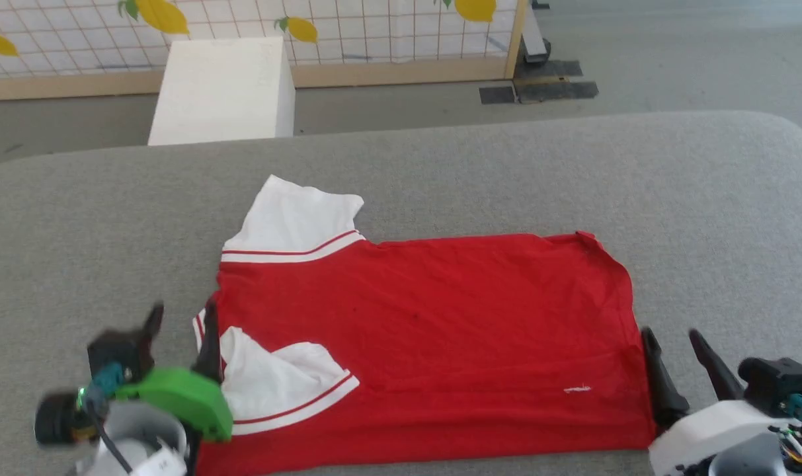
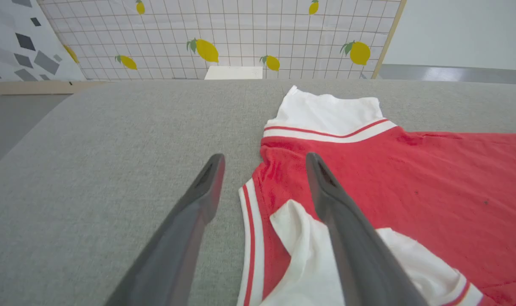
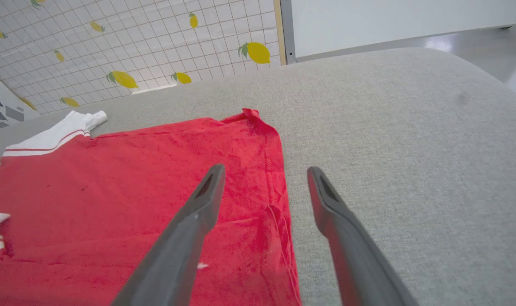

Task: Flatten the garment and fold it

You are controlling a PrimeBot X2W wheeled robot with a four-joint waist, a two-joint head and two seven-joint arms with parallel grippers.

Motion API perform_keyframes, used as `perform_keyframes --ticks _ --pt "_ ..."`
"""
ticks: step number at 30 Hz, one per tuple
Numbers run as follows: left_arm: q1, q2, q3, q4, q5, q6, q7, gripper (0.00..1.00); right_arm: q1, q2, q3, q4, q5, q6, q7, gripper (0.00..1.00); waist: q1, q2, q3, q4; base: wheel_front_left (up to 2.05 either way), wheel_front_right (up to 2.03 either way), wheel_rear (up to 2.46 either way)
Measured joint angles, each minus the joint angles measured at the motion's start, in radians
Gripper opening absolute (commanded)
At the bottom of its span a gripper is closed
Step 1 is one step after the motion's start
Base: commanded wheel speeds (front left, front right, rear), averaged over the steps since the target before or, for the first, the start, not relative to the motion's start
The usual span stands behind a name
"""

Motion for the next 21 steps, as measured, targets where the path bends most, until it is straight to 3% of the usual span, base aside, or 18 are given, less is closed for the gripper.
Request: perform_keyframes --ticks 4,9,16,21 --pt "-0.157 0.027 -0.018 0.037 0.046 -0.064 -0.05 1.0 -0.041 0.0 0.048 -0.005 -0.025 0.0 -0.109 1.0 0.0 0.0 0.034 -0.017 0.0 0.0 0.0" --pt "-0.334 0.048 -0.042 0.134 0.045 -0.155 -0.02 1.0 -0.092 0.0 0.102 -0.012 -0.048 0.0 -0.17 1.0 0.0 0.0001 0.086 -0.042 0.0 0.0 0.0" --pt "-0.589 0.083 -0.047 0.312 -0.021 -0.263 0.172 1.0 -0.145 0.0 0.149 -0.031 -0.059 0.0 -0.177 1.0 0.0 0.0 0.167 -0.092 0.0 0.0 0.0" --pt "-0.725 0.093 -0.058 0.412 -0.064 -0.277 0.402 1.0 -0.181 0.0 0.172 -0.031 -0.055 0.0 -0.179 1.0 0.0 0.0 0.221 -0.137 0.0 0.0 0.0"
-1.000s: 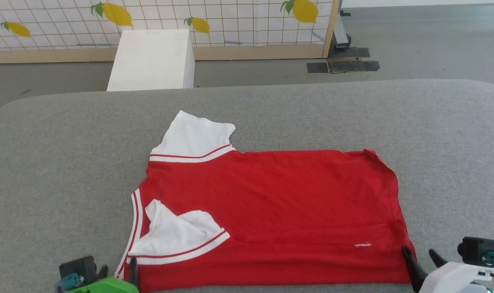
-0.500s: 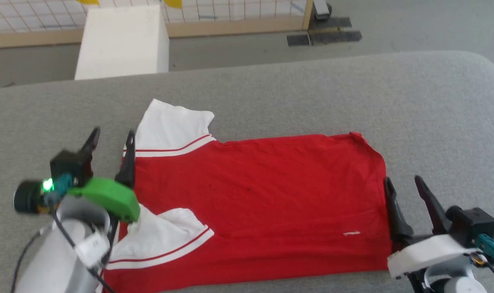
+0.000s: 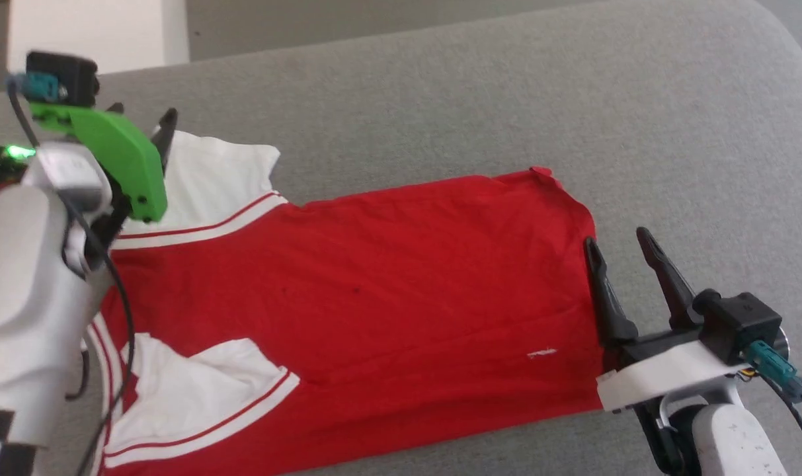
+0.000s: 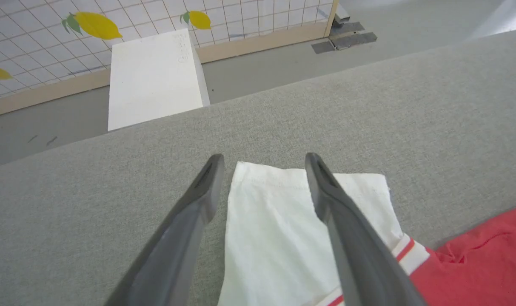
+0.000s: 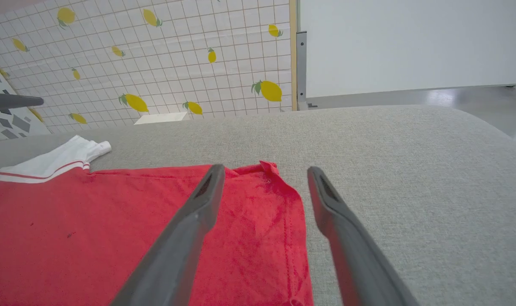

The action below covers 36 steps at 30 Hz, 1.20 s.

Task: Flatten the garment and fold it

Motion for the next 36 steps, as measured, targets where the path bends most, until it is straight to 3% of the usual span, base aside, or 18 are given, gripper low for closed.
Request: perform_keyframes --ticks 3,9,16,17,18,25,28,36 --pt "-0.055 0.02 -0.01 0.027 -0.007 0.013 0.112 1.0 -0.017 0.0 0.018 -0.001 0.009 0.0 -0.007 1.0 0.0 0.0 0.03 -0.025 0.0 0.0 0.0" --pt "-0.099 0.069 -0.011 0.063 0.001 0.092 0.312 1.0 -0.046 0.0 0.052 0.008 0.033 0.0 -0.024 1.0 0.0 0.0 0.085 -0.073 0.0 0.0 0.0" --pt "-0.088 0.092 0.02 0.019 -0.038 0.152 0.453 1.0 -0.073 0.0 0.063 0.031 0.051 0.0 -0.043 1.0 0.0 0.0 0.133 -0.115 0.0 0.0 0.0" --pt "-0.085 0.098 0.027 0.008 -0.052 0.154 0.466 0.26 -0.073 0.0 0.063 0.034 0.053 0.0 -0.043 1.0 0.0001 0.0 0.139 -0.119 0.0 0.0 0.0" --pt "-0.081 0.102 0.03 -0.002 -0.064 0.156 0.476 0.0 -0.074 0.0 0.064 0.037 0.053 0.0 -0.044 1.0 0.0 0.0 0.142 -0.121 0.0 0.0 0.0" --pt "-0.039 0.115 0.034 -0.081 -0.072 0.155 0.46 0.0 -0.138 0.0 0.079 0.044 0.026 0.0 -0.034 1.0 0.0001 0.0 0.148 -0.115 0.0 0.0 0.0" --pt "-0.034 0.113 0.03 -0.094 -0.072 0.143 0.428 0.0 -0.209 -0.001 0.08 0.047 -0.005 0.0 0.023 1.0 0.0 0.0 0.147 -0.103 0.0 0.0 0.0" --pt "-0.035 0.085 0.007 -0.091 -0.072 0.11 0.375 0.0 -0.416 -0.001 0.047 0.162 -0.06 0.0 0.503 1.0 0.0001 0.0 0.141 -0.054 0.0 0.0 0.0"
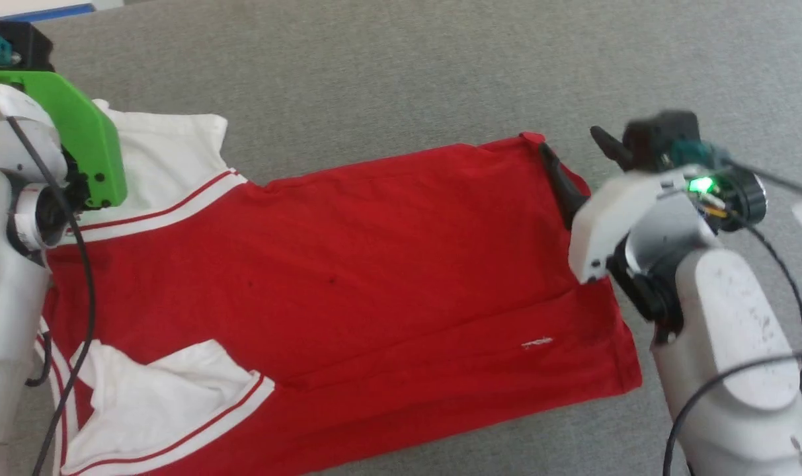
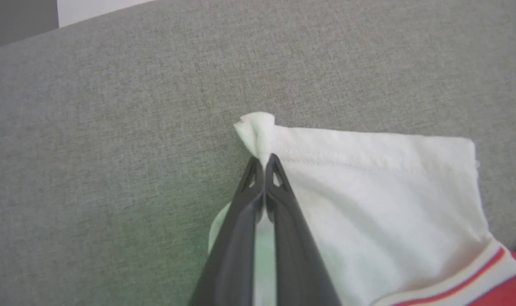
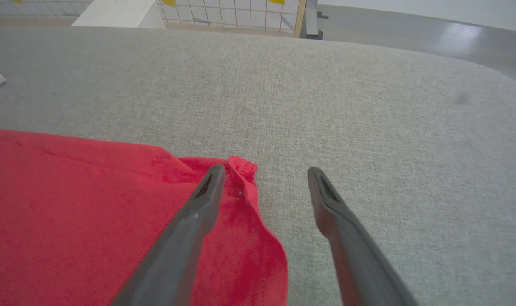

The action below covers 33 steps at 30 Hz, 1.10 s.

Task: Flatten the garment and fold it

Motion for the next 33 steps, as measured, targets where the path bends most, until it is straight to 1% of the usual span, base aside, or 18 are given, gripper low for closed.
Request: perform_keyframes --ticks 2,5,9,10,11,12,15,16,20,23,26,30,33 --pt "-0.001 -0.009 -0.007 0.0 0.0 -0.009 -0.012 0.0 -0.046 -0.001 -0.003 0.019 -0.037 0.0 0.123 1.0 0.0 0.0 0.002 0.015 0.0 0.0 0.0" --pt "-0.003 -0.019 -0.017 0.003 0.0 -0.02 -0.029 0.0 -0.1 0.0 -0.003 0.036 -0.059 0.0 0.249 1.0 0.0 0.0 0.008 0.035 0.0 0.0 0.0" --pt "-0.016 -0.034 -0.024 0.009 0.0 -0.034 -0.052 0.0 -0.147 -0.001 0.001 0.072 -0.076 0.0 0.357 1.0 0.0 0.0 0.02 0.056 0.0 0.0 0.0" --pt "-0.019 -0.037 -0.025 0.012 0.0 -0.037 -0.055 0.0 -0.157 -0.002 0.001 0.084 -0.076 0.0 0.383 0.71 0.0 0.0 0.023 0.062 0.0 0.0 0.0" --pt "-0.024 -0.047 -0.027 0.02 0.0 -0.045 -0.086 0.0 -0.171 0.0 -0.014 0.111 -0.076 0.0 0.438 0.12 0.0 0.0 0.028 0.077 0.0 0.0 0.0" --pt "-0.024 -0.05 -0.028 0.023 -0.001 -0.05 -0.099 0.0 -0.172 0.001 -0.022 0.113 -0.076 0.0 0.445 0.0 -0.0001 0.0 0.028 0.082 0.0 0.0 0.0" --pt "-0.019 -0.051 -0.045 0.026 0.007 -0.069 -0.145 0.0 -0.171 0.002 -0.057 0.114 -0.071 0.0 0.427 0.0 0.0 0.0 0.019 0.094 0.0 0.0 0.0" --pt "-0.014 -0.054 -0.044 0.024 0.008 -0.07 -0.178 0.0 -0.165 0.0 -0.064 0.111 -0.068 0.0 0.407 0.0 0.0 0.0 0.012 0.097 0.0 0.0 0.0" --pt "0.036 -0.071 -0.011 0.003 0.011 -0.067 -0.353 0.0 -0.101 0.001 -0.101 0.084 -0.027 0.0 0.297 0.0 0.0 0.0 -0.024 0.107 0.0 0.0 0.0" --pt "0.123 -0.089 0.015 -0.018 -0.006 -0.065 -0.442 0.0 -0.026 0.0 -0.136 0.057 0.033 0.0 0.2 0.0 0.0 0.0 -0.061 0.115 0.0 0.0 0.0" --pt "0.22 -0.107 0.04 -0.06 -0.018 -0.049 -0.523 0.0 0.049 0.0 -0.153 0.038 0.119 0.0 0.107 0.0 -0.0001 0.0 -0.104 0.124 0.0 0.0 0.0" --pt "0.357 -0.122 0.064 -0.134 -0.045 -0.021 -0.594 0.0 0.142 0.001 -0.17 0.019 0.148 0.0 0.026 0.0 -0.0002 0.0 -0.163 0.14 0.0 0.0 0.0" --pt "0.485 -0.137 0.089 -0.204 -0.072 0.009 -0.637 0.0 0.206 0.001 -0.197 0.002 0.168 0.0 -0.036 0.0 -0.0002 0.0 -0.212 0.157 0.0 0.0 0.0"
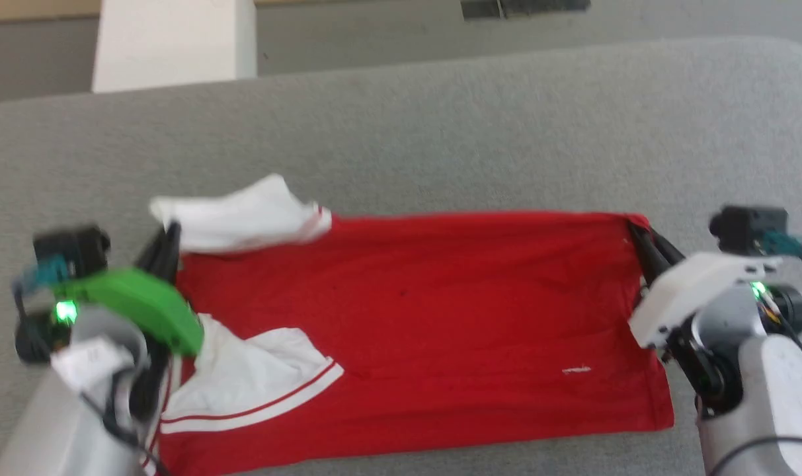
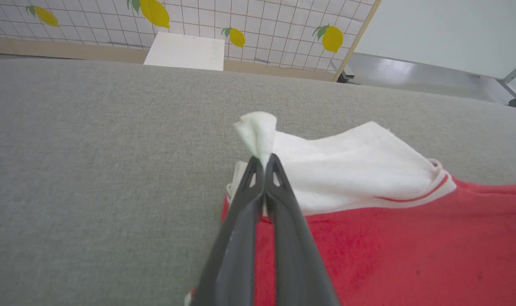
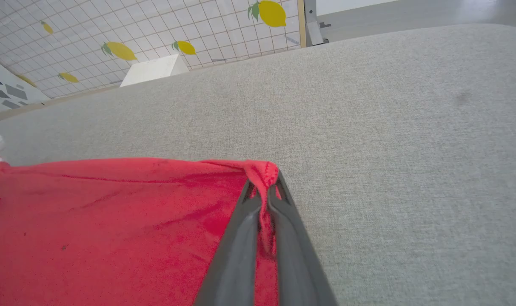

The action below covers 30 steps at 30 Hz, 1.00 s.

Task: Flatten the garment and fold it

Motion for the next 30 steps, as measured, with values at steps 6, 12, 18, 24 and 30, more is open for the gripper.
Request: perform_keyframes --ticks 6,12,18,24,30 --pt "0.218 -0.039 0.007 -0.096 -0.052 0.032 -0.021 0.0 0.114 0.0 -0.043 -0.014 0.051 0.0 -0.027 0.0 0.0 0.0 -0.068 0.045 0.0 0.0 0.0" --pt "0.35 -0.076 -0.016 -0.108 -0.089 0.037 -0.017 0.0 0.2 0.0 -0.074 0.005 0.035 0.0 0.013 0.0 0.0 0.0 -0.1 0.092 0.0 0.0 0.0" --pt "0.405 -0.097 -0.049 -0.058 -0.121 0.027 -0.007 0.0 0.237 0.0 -0.086 0.04 -0.003 0.0 0.111 0.0 0.0 0.0 -0.107 0.104 0.0 0.0 0.0" --pt "0.395 -0.102 -0.072 -0.013 -0.11 0.022 -0.007 0.16 0.242 0.0 -0.09 0.04 -0.031 0.0 0.191 0.2 0.0 0.0 -0.106 0.1 0.0 0.0 0.0" --pt "0.393 -0.108 -0.078 -0.01 -0.1 0.023 -0.02 1.0 0.264 0.001 -0.08 -0.013 -0.025 0.0 0.167 1.0 0.0 0.0 -0.125 0.095 0.0 0.0 0.0"
